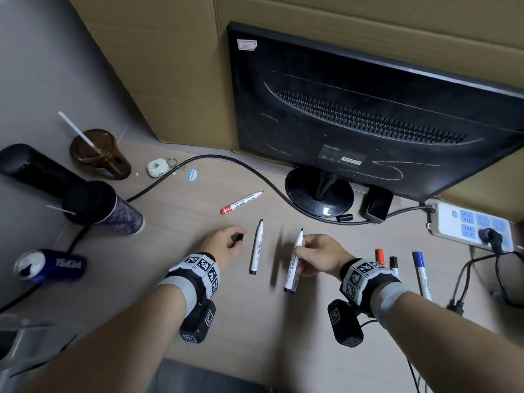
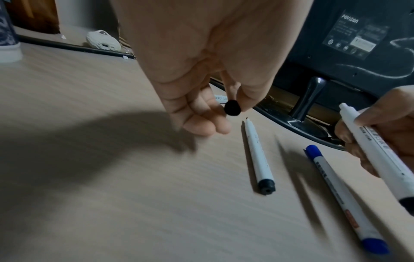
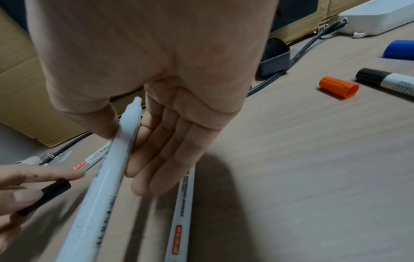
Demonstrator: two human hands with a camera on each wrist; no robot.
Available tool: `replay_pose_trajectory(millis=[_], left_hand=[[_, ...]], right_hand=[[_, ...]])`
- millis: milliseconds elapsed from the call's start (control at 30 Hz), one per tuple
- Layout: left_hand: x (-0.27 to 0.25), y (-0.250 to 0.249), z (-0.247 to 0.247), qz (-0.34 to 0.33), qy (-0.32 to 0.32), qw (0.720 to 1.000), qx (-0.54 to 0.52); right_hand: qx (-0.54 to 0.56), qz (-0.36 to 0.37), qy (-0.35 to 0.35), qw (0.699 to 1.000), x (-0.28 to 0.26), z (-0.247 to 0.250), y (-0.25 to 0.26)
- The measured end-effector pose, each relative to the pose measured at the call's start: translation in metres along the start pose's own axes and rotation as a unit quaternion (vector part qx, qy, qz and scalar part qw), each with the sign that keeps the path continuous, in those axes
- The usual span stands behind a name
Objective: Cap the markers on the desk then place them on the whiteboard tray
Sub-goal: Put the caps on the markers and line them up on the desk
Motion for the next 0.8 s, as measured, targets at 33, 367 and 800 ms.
replay_pose_trajectory(millis=[33, 367, 800], left_hand=[[-0.005, -0.002, 0.001, 0.007, -0.002, 1.000, -0.003], [-0.042, -0.042, -0.002, 0.005, -0.011, 0.996, -0.084], [-0.064, -0.085, -0.004, -0.026, -0.011, 0.996, -0.087]], right_hand=[[0.000, 0.008, 0.007, 1.000, -0.003, 0.002, 0.000], [0.008, 0.084, 0.007, 0.996, -0.026, 0.030, -0.015], [-0.082, 0.308, -0.017, 0.948, -0.046, 0.063, -0.006]])
Point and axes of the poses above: each hand's wrist, its own x-axis towards the middle knuckle, its own z-axis out of the back of the hand, y = z × x, the point moved 3 cm from there along x, towards the middle knuckle, and after that the axes turned 15 degrees about -y, right-handed, at the moved point
